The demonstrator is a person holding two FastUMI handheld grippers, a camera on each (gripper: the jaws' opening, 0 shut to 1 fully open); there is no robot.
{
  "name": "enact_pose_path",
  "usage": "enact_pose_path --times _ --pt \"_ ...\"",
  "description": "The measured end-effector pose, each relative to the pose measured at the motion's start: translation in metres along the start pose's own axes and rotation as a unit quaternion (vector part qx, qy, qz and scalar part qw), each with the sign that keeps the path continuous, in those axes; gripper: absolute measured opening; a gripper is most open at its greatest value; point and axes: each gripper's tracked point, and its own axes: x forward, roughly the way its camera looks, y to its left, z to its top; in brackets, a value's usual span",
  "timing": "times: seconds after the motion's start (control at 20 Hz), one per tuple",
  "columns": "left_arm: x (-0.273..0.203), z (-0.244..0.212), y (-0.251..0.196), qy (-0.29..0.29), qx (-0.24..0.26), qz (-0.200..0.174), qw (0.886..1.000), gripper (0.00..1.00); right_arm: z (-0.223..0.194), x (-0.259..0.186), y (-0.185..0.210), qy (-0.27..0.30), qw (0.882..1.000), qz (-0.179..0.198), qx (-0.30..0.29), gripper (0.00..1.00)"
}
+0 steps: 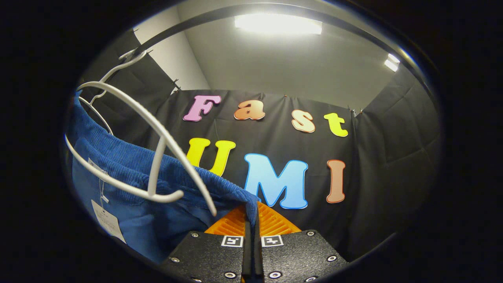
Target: Grasp the clothes on the hanger with both hands and then place them into the laundry hamper below.
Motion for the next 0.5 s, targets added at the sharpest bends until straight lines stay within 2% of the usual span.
enact_pose_path --times 0.15,0.45,0.5 --pt "-0.01 -0.003 0.003 -0.007 -0.014 -0.004 1.0 0.01 -0.012 -0.021 0.005 0.011 1.0 0.001 0.006 0.02" --pt "-0.005 -0.006 0.008 0.001 -0.028 -0.014 0.999 0.01 -0.024 -0.017 0.015 0.038 0.999 0.013 0.029 0.02" --pt "-0.008 -0.012 0.011 0.007 -0.03 -0.016 0.999 0.06 -0.029 -0.019 0.017 0.05 0.998 0.013 0.037 0.02"
